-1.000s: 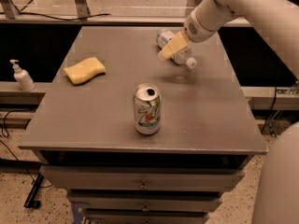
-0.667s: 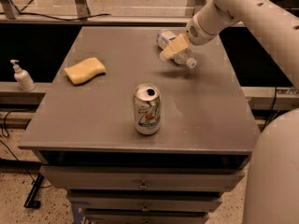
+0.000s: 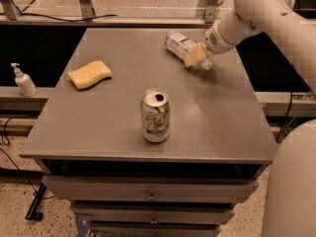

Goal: Move blue plastic bottle near 7up can

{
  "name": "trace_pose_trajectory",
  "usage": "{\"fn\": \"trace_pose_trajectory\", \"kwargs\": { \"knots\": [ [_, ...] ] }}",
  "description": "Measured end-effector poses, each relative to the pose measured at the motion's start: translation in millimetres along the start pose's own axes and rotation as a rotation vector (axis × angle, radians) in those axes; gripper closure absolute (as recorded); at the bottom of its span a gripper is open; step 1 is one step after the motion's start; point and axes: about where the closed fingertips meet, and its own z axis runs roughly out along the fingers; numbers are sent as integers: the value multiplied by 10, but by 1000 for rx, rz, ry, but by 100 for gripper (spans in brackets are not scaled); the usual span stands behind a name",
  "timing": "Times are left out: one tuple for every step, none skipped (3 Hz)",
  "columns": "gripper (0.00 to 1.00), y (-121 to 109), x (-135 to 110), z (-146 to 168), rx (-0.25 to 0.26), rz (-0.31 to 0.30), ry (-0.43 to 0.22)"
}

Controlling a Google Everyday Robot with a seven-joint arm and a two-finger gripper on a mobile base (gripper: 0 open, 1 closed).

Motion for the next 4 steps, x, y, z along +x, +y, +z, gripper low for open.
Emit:
{"fn": "trace_pose_trajectory", "kwargs": {
  "knots": [
    [63, -6, 132, -24, -3, 12, 18],
    [85, 45, 133, -249, 17, -39, 8],
    [100, 95, 213, -733, 40, -145, 6],
    [100, 237, 545, -1078, 18, -272, 57]
  ]
}}
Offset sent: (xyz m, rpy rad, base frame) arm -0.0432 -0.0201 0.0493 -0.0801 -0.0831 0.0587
